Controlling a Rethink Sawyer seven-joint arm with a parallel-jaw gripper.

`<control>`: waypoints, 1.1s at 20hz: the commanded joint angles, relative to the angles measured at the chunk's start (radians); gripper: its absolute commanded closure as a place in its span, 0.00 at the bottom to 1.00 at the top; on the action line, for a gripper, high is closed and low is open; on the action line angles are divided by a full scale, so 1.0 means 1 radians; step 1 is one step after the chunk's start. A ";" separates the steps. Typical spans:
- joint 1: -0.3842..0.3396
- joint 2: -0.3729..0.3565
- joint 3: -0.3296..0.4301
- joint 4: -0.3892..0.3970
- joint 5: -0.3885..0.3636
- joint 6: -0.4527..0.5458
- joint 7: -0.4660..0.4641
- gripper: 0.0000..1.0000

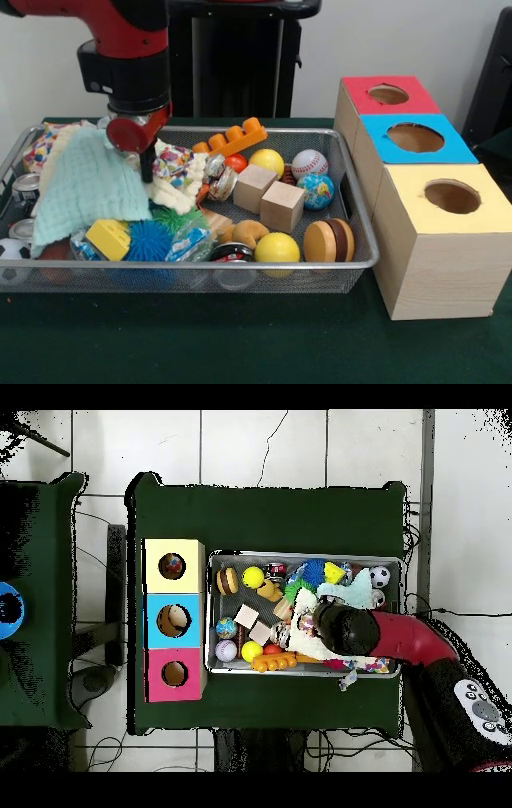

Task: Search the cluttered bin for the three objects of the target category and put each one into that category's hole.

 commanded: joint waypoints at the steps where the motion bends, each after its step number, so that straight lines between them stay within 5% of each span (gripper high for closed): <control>1: 0.043 -0.106 0.032 0.068 0.086 0.161 0.193 1.00; 8: 0.089 -0.204 -0.011 0.078 0.119 0.232 0.214 1.00; 16: 0.092 -0.190 -0.026 0.094 0.120 0.190 0.216 1.00; 20: 0.074 -0.185 0.000 0.142 0.184 0.144 0.257 1.00; 21: 0.058 -0.182 0.018 0.161 0.196 0.101 0.237 0.00; 22: 0.075 -0.173 -0.005 0.142 0.162 0.086 0.239 0.00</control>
